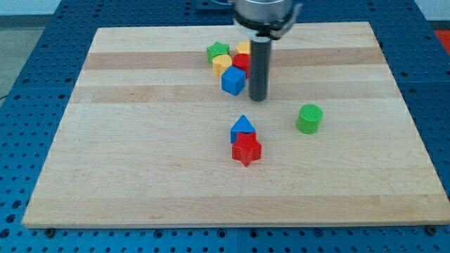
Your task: Locate the green circle at the left side of the green star
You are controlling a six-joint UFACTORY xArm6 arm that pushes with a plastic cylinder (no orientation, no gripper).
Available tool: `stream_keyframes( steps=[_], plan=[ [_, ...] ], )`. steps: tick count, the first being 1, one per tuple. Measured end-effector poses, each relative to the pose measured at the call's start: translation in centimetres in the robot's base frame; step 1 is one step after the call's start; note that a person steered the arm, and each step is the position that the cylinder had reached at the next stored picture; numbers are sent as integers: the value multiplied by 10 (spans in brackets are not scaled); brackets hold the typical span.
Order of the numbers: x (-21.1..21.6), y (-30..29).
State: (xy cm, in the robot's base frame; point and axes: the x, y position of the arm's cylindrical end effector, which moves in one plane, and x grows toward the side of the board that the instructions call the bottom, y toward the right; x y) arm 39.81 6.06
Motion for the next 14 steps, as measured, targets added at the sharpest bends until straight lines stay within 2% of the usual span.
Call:
stream_keyframes(
  steps=[2,3,6,7,10,12,14],
  plan=[
    [8,112],
    [52,110],
    [63,-46],
    [60,-48],
    [12,-152],
    [25,-161],
    [-27,-167]
  ],
)
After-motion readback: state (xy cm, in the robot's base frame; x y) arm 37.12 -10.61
